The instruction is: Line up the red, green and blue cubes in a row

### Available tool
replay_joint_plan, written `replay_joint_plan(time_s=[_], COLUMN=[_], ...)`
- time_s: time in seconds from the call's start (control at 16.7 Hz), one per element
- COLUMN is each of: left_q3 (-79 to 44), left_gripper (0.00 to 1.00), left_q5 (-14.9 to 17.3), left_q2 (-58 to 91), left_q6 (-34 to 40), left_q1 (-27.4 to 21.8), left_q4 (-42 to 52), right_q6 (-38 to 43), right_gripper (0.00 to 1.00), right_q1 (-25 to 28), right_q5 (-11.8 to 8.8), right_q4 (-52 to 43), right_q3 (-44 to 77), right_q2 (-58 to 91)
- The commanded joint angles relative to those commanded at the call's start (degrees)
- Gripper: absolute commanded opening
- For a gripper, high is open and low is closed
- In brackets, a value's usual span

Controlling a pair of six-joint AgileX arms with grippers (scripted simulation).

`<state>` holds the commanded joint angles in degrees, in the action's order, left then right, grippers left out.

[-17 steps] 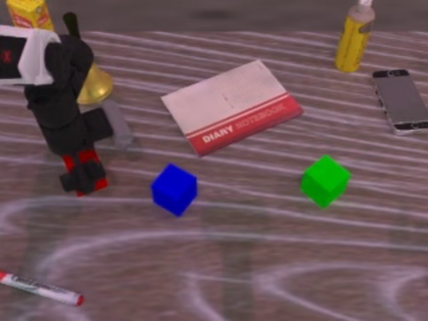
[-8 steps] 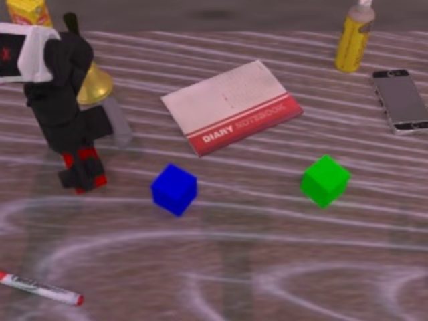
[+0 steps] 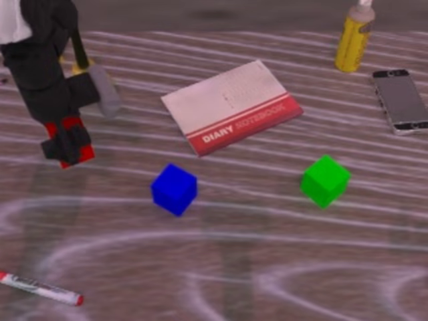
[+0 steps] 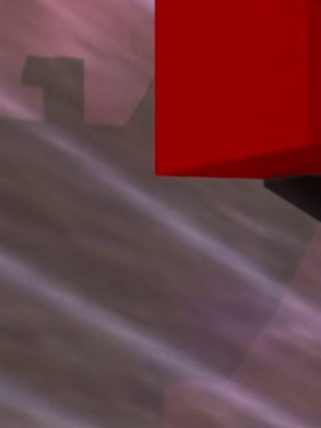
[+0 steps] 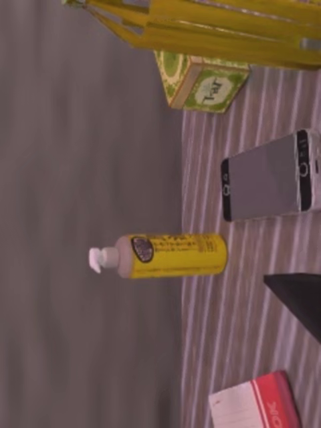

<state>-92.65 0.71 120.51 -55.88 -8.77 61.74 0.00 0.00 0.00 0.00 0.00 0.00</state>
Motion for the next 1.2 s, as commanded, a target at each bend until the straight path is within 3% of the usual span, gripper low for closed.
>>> replay_joint_plan(time_s=[0.3,0.9,1.2], left_q3=[0.5,9.7,10.7], left_gripper=[0.0,0.0,0.0], left_q5=[0.0,-0.1,-0.1], left_q2=[-0.2,-9.5,-10.5], left_q6=[-0.2,-1.0,-1.1], left_q1=[-1.2,-22.6,-24.6], left_q4=[-0.2,-0.2,-0.2], right_q6=[0.0,0.0,0.0], right_gripper=[1.0,1.0,1.0], right_q1=[0.0,0.0,0.0], right_q5=[0.0,0.0,0.0], right_q4=[0.0,0.0,0.0], right_q3=[0.0,0.0,0.0], right_q2=[0.0,0.0,0.0])
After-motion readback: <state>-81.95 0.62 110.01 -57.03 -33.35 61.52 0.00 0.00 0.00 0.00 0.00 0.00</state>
